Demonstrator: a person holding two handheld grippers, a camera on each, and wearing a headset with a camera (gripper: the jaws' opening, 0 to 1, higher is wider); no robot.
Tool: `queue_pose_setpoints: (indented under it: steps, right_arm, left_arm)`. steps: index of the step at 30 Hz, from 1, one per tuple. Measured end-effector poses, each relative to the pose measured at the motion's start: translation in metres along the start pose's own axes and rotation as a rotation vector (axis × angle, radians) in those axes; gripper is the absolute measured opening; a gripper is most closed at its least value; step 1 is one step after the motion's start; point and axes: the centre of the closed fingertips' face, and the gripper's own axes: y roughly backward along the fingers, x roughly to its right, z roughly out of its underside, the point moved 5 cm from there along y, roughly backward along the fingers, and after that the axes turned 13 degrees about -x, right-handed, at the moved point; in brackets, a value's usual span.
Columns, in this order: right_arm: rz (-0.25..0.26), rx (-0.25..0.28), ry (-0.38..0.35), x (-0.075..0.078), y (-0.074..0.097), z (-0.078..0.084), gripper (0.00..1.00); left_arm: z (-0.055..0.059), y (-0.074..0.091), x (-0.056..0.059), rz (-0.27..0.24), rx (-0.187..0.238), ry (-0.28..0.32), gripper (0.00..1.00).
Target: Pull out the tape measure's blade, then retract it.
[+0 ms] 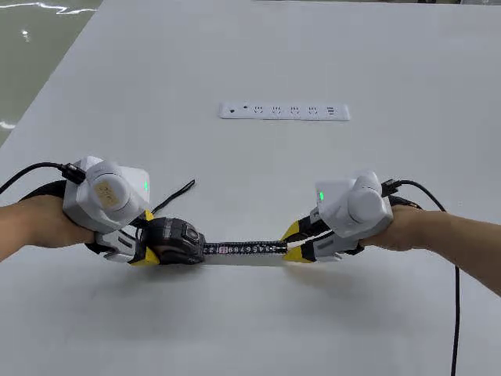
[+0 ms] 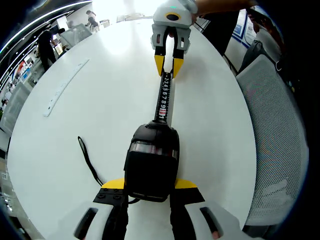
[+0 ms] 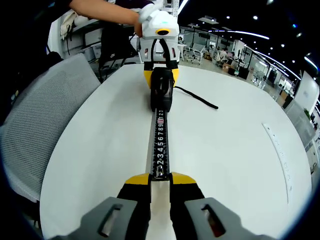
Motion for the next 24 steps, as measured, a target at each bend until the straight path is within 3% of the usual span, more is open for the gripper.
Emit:
queue_pose_setpoints:
  steps: [24]
  right_arm:
    - [0.01, -0.043, -0.032, -0.004, 0.024, 0.045, 0.12]
  left_arm:
    - [-0.002, -0.001, 0.0, 0.001, -0.002, -0.003, 0.29]
